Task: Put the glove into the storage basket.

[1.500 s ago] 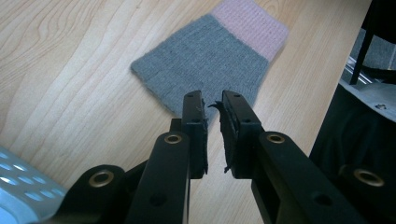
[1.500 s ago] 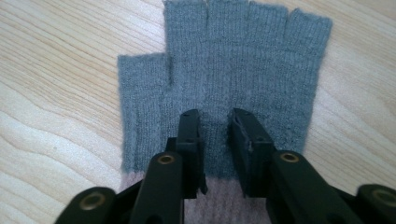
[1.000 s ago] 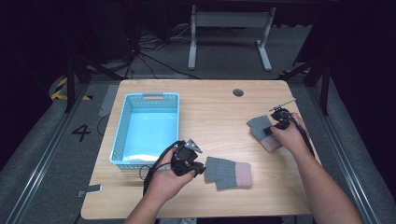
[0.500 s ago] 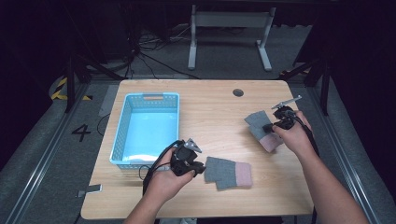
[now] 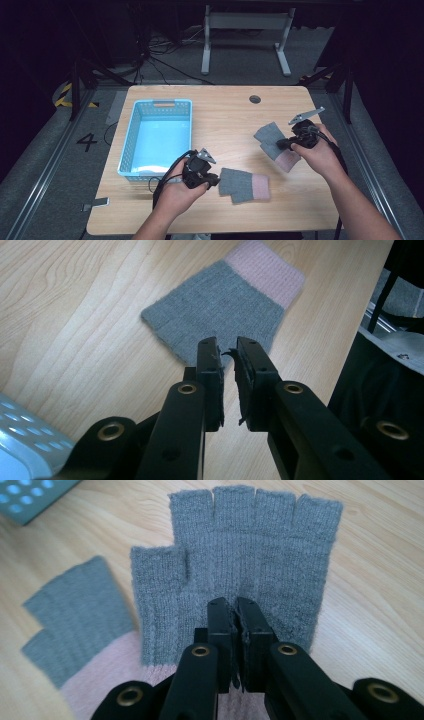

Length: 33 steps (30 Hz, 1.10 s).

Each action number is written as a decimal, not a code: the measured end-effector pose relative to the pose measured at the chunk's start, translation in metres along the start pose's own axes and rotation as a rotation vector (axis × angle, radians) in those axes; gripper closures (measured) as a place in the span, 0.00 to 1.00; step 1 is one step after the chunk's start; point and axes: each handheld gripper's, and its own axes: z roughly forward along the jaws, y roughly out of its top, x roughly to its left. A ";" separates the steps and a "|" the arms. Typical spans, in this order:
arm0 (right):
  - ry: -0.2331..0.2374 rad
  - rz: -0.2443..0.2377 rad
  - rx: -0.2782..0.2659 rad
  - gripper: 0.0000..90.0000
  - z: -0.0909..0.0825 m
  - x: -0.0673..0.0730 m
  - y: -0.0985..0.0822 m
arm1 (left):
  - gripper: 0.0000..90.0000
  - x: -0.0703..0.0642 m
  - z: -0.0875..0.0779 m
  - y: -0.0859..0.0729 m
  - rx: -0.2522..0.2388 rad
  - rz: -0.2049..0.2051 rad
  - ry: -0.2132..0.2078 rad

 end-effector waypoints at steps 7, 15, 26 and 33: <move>0.052 -0.116 0.006 0.96 -0.007 0.030 0.000 | 0.91 -0.001 -0.001 0.000 -0.002 -0.002 0.000; 0.126 -0.184 0.010 0.96 -0.005 0.062 -0.002 | 0.91 -0.001 0.000 0.000 -0.003 0.002 -0.001; 0.222 -0.226 0.021 0.95 0.016 0.086 -0.014 | 0.91 -0.002 0.001 0.001 0.005 0.004 -0.001; 0.234 -0.236 0.044 0.95 0.026 0.089 -0.016 | 0.91 -0.001 0.001 0.000 0.005 0.000 -0.002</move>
